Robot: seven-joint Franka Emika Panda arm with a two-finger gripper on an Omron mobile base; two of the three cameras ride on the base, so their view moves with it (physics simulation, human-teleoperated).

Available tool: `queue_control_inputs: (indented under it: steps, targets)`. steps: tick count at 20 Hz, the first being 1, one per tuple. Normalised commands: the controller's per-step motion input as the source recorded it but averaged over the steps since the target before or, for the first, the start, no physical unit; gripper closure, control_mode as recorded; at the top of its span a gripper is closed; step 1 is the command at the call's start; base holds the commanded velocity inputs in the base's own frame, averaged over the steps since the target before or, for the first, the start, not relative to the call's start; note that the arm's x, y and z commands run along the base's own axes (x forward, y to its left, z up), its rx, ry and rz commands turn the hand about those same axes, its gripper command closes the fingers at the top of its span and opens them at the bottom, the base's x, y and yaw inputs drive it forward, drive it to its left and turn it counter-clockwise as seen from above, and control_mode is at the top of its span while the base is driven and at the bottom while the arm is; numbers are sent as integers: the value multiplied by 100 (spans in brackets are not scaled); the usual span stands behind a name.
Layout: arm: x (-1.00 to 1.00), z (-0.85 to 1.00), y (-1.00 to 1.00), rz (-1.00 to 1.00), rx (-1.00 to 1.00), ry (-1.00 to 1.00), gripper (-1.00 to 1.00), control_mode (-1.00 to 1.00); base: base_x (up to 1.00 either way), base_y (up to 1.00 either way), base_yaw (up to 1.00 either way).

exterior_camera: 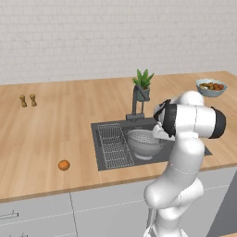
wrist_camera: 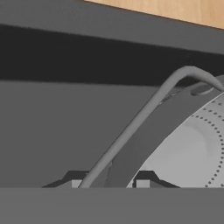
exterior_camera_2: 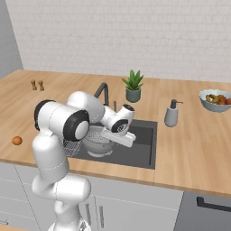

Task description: Put the colander in the sink, put the tangerine in the colander, and turn on the sink faucet and pour water over the colander.

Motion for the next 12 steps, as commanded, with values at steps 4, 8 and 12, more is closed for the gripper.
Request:
queue_control_inputs:
  steps: [4,8,12]
  targets:
    - [4,-19,-38,19,0,-9,100,-100,0,0,0]
    - [9,-27,-25,13,0,-10,100,-100,0,0,0]
    - [11,-30,-31,13,0,-6,100,-100,0,0,0]
